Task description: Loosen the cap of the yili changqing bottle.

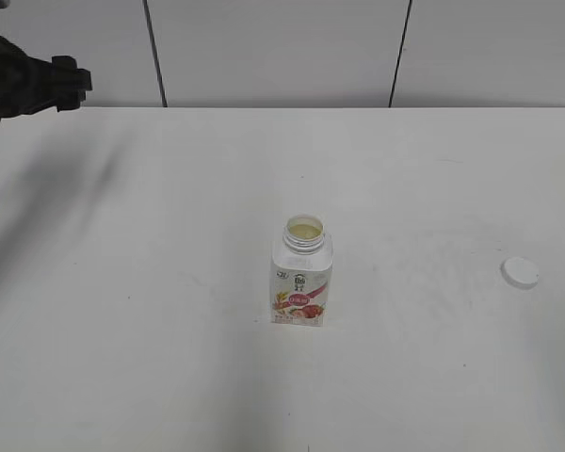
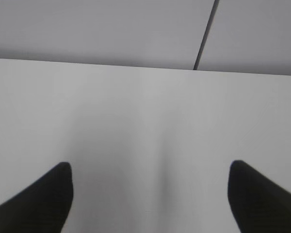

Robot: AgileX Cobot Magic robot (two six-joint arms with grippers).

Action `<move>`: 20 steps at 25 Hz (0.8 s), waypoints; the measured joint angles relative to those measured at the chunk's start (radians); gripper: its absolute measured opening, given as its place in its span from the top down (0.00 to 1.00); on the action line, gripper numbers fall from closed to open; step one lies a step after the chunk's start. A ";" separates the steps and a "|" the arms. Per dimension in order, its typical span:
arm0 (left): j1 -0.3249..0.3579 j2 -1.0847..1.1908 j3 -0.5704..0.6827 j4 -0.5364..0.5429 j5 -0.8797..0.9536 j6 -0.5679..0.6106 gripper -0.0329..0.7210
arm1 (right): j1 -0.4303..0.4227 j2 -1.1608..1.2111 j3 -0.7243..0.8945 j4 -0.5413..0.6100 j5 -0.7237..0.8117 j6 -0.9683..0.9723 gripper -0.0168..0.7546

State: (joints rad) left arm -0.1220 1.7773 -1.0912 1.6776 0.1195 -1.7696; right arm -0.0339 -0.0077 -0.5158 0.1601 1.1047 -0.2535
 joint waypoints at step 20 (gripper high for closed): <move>0.000 0.000 0.023 0.004 -0.057 0.001 0.17 | 0.000 0.000 0.000 -0.002 0.000 0.000 0.29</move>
State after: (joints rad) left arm -0.1220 1.7773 -1.0683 1.6818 0.0626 -1.7687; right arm -0.0339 -0.0077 -0.5158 0.1577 1.1047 -0.2535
